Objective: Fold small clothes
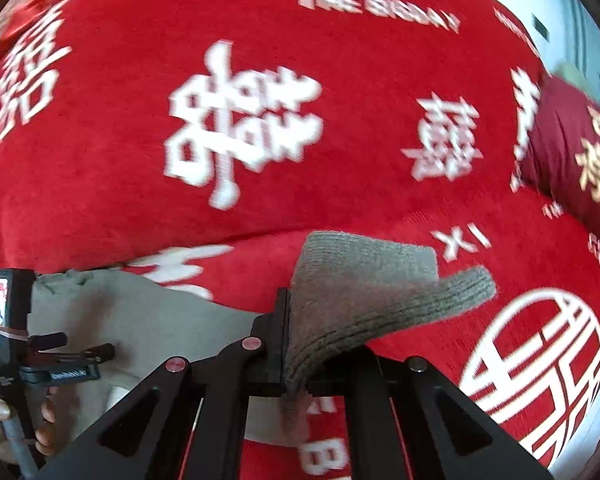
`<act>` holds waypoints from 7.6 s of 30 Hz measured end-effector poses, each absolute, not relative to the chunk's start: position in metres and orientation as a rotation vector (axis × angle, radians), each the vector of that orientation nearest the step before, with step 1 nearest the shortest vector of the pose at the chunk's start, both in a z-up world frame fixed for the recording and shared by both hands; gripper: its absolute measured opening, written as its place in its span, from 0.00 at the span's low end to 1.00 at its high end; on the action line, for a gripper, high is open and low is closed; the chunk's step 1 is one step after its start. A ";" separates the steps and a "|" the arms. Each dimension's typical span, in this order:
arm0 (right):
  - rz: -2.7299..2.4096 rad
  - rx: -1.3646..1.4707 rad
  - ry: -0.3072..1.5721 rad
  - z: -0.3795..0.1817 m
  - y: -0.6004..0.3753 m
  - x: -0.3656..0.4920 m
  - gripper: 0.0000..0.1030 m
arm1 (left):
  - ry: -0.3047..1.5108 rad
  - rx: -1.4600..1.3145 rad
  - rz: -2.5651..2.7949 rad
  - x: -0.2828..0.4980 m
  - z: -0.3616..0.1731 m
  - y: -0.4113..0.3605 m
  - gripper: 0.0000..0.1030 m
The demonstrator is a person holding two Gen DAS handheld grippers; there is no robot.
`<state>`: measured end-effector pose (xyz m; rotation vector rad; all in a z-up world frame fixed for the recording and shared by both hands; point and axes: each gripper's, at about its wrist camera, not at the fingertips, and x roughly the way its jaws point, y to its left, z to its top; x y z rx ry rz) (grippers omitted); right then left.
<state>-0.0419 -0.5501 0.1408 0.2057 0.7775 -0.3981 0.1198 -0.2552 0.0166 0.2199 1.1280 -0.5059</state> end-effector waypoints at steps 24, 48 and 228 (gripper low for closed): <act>-0.063 -0.278 0.920 0.094 -0.179 0.123 0.06 | 1.131 -0.217 -0.169 0.143 -0.007 0.070 1.00; 0.011 -0.124 0.956 0.115 -0.233 0.107 0.72 | 1.004 -0.135 -0.234 0.126 -0.009 0.071 1.00; -0.085 0.418 1.046 0.025 -0.379 0.074 0.07 | 1.122 0.183 -0.278 0.156 -0.003 -0.056 0.79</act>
